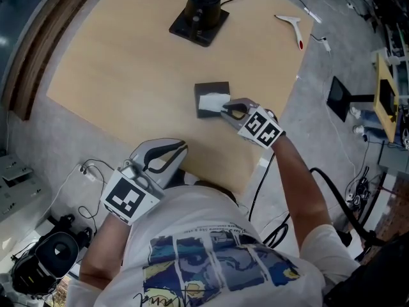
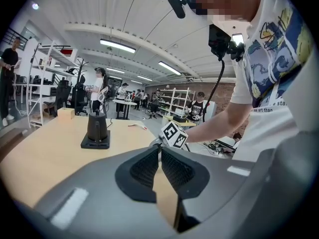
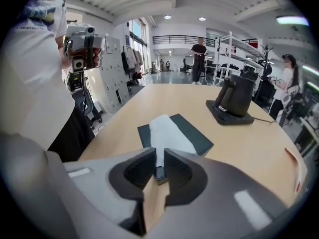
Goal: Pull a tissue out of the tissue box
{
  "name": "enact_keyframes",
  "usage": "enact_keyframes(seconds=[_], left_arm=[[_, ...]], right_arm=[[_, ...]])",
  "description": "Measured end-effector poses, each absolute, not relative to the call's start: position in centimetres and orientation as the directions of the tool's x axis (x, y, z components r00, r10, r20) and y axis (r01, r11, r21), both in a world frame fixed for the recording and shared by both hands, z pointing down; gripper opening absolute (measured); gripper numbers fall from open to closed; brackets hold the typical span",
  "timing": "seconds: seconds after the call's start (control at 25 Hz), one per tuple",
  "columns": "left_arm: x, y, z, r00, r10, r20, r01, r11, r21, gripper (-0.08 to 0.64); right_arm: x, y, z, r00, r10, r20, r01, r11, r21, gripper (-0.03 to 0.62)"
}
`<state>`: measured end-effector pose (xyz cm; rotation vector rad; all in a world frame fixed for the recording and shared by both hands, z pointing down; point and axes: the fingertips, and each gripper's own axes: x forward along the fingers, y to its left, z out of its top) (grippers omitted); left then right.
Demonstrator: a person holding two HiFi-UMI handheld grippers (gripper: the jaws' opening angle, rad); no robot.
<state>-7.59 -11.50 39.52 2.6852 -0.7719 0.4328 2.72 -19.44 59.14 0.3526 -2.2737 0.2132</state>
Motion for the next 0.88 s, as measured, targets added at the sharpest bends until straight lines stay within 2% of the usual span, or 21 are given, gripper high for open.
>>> enact_keyframes(seconds=[0.12, 0.28, 0.88], left_arm=[[-7.6, -11.3, 39.7, 0.811, -0.458, 0.364, -0.55, -0.81, 0.205, 0.023], [-7.7, -11.2, 39.7, 0.806, -0.462, 0.368, -0.559, -0.8, 0.218, 0.023], [-8.0, -11.5, 39.4, 0.82, -0.457, 0.344, -0.546, -0.805, 0.233, 0.023]], right_arm=[[2.9, -19.8, 59.2, -0.641, -0.184, 0.745, -0.331, 0.942, -0.052, 0.009], [2.9, -19.8, 59.2, -0.629, -0.191, 0.754, -0.32, 0.947, -0.027, 0.008], [3.5, -20.8, 58.1, -0.624, -0.286, 0.727, -0.449, 0.893, -0.033, 0.003]])
